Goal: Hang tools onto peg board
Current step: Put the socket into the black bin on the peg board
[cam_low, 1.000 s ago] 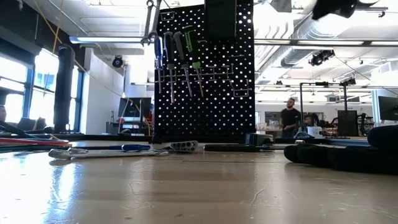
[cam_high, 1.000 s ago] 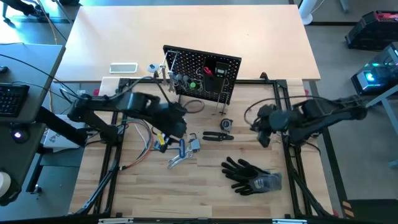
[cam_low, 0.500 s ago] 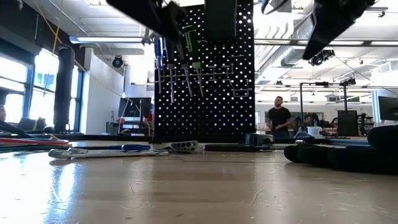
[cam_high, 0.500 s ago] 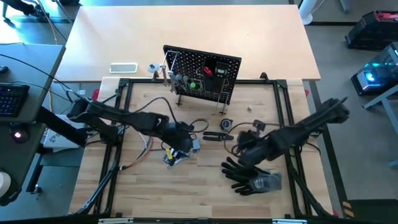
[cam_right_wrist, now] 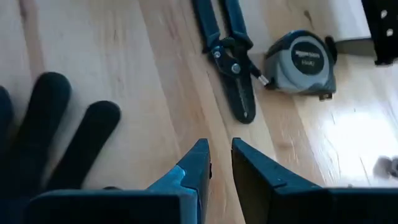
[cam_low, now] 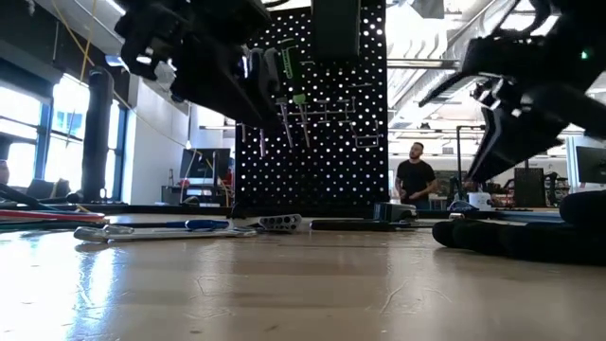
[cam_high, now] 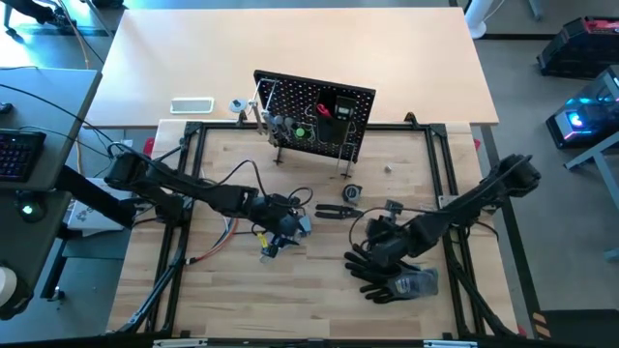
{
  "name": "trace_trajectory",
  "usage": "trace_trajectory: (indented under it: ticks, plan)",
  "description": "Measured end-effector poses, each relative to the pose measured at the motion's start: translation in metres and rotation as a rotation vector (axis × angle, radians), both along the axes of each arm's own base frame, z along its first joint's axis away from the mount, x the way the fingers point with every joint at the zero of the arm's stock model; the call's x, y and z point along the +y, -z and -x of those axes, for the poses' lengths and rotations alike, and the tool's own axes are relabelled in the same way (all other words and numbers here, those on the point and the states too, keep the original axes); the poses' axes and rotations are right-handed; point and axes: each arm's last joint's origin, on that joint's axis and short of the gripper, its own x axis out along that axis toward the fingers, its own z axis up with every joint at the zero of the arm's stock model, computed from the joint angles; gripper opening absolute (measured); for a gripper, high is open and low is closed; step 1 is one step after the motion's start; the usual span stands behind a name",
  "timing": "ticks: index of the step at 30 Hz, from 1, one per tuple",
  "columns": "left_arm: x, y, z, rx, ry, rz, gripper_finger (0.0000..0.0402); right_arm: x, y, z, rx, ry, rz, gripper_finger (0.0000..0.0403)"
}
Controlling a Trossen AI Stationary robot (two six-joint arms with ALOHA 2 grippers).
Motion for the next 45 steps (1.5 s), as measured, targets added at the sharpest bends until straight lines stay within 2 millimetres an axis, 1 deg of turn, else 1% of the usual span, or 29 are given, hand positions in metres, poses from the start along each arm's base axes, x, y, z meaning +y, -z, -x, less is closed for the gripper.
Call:
trace_trajectory:
  ticks: [3, 6, 9, 12, 15, 17, 19, 22, 25, 29, 33, 39, 45]
  plan:
    - [0.004, 0.004, 0.0, -0.039, -0.014, 0.005, 0.0197, -0.013, 0.002, 0.008, -0.109, 0.009, 0.029, 0.0061]
    - [0.01, 0.006, 0.0, -0.074, -0.033, 0.009, 0.0197, -0.033, 0.003, 0.019, -0.219, 0.058, 0.064, 0.0061]
    - [0.018, 0.006, -0.002, -0.148, -0.052, 0.007, 0.0197, -0.054, 0.007, 0.027, -0.338, 0.085, 0.044, 0.0061]
    - [0.029, 0.009, -0.001, -0.216, -0.082, 0.004, 0.0197, -0.075, 0.017, 0.033, -0.433, 0.087, 0.01, 0.0061]
    - [0.042, 0.01, -0.003, -0.256, -0.124, 0.001, 0.0197, -0.095, 0.026, 0.037, -0.51, 0.116, 0.016, 0.0061]
    - [0.051, 0.013, -0.002, -0.246, -0.152, -0.003, 0.0197, -0.107, 0.029, 0.039, -0.551, 0.138, 0.031, 0.0061]
    - [0.059, 0.015, -0.005, -0.254, -0.174, -0.005, 0.0197, -0.119, 0.027, 0.038, -0.594, 0.138, 0.037, 0.0061]
    - [0.067, 0.023, -0.01, -0.265, -0.183, 0.005, 0.0197, -0.135, 0.023, 0.036, -0.625, 0.12, 0.037, 0.0061]
    - [0.075, 0.038, -0.016, -0.268, -0.205, 0.009, 0.0197, -0.15, 0.02, 0.031, -0.626, 0.099, 0.036, 0.0061]
    - [0.086, 0.056, -0.023, -0.277, -0.252, 0.035, 0.0197, -0.165, 0.024, 0.026, -0.607, 0.097, 0.027, 0.0061]
    - [0.095, 0.071, -0.028, -0.289, -0.268, 0.082, 0.0197, -0.18, 0.026, 0.019, -0.631, 0.098, 0.008, 0.0061]
    - [0.103, 0.079, -0.03, -0.304, -0.285, 0.105, 0.0197, -0.199, 0.034, 0.006, -0.616, 0.094, -0.004, 0.0061]
    - [0.106, 0.079, -0.029, -0.3, -0.293, 0.102, 0.0197, -0.218, 0.042, -0.01, -0.579, 0.126, 0.01, 0.0061]
